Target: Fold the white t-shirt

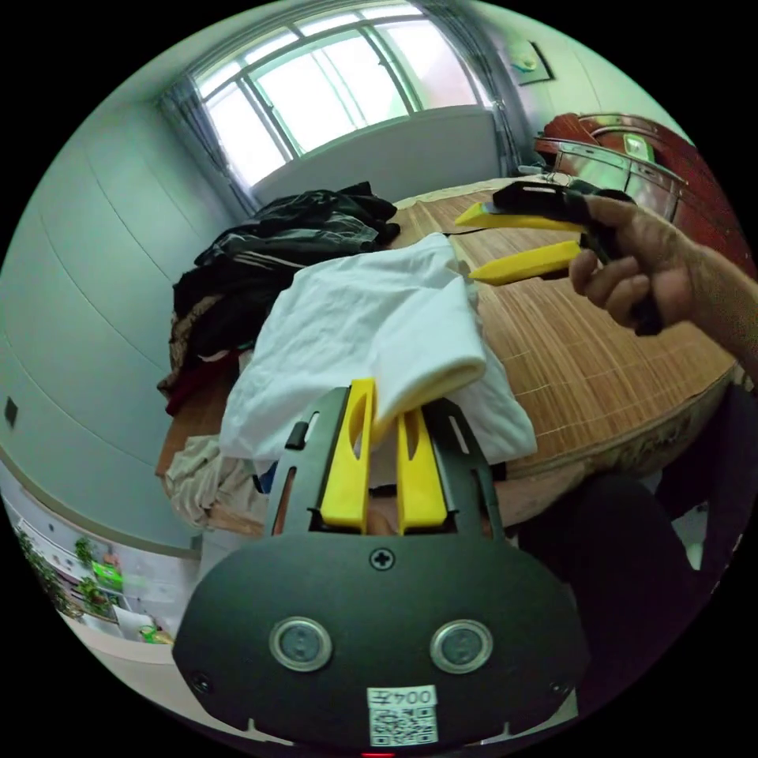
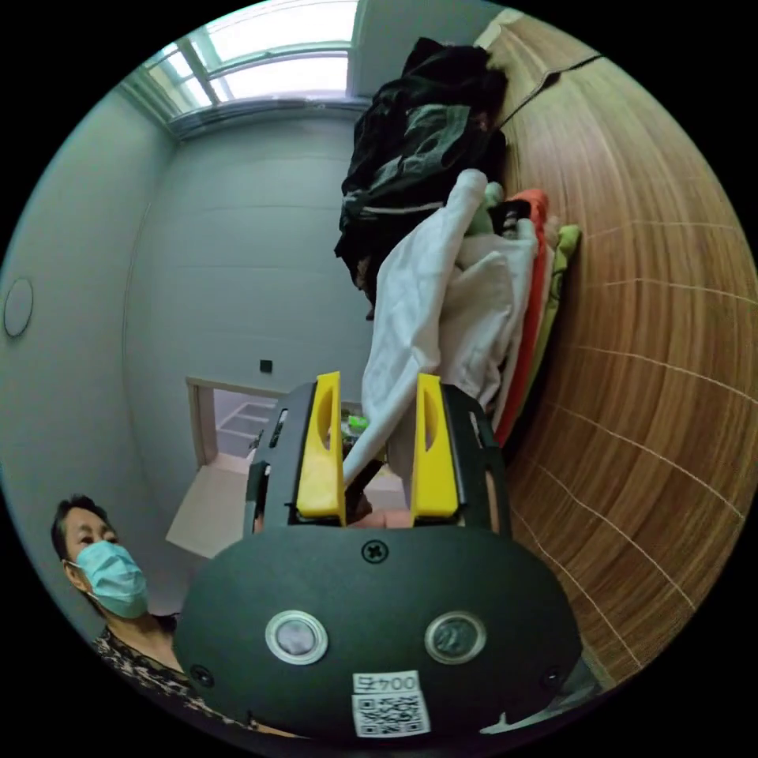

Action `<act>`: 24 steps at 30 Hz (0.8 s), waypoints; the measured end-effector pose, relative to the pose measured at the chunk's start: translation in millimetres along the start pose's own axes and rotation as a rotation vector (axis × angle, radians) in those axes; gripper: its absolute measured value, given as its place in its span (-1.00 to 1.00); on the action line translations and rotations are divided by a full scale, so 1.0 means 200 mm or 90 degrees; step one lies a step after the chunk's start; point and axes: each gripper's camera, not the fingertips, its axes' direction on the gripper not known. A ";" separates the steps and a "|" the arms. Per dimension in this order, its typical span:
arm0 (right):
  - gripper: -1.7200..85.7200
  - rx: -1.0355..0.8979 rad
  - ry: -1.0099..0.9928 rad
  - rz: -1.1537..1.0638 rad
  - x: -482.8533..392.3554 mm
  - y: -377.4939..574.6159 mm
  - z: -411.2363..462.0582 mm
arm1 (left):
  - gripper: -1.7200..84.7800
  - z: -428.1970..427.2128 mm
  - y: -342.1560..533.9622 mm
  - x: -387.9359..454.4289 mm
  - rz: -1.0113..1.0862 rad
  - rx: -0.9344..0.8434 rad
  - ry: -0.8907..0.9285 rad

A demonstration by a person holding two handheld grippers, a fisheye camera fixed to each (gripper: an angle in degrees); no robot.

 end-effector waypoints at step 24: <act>-0.83 -0.164 -0.091 0.089 -0.22 -0.16 0.32 | -0.63 0.05 0.62 -1.45 -0.481 0.176 0.514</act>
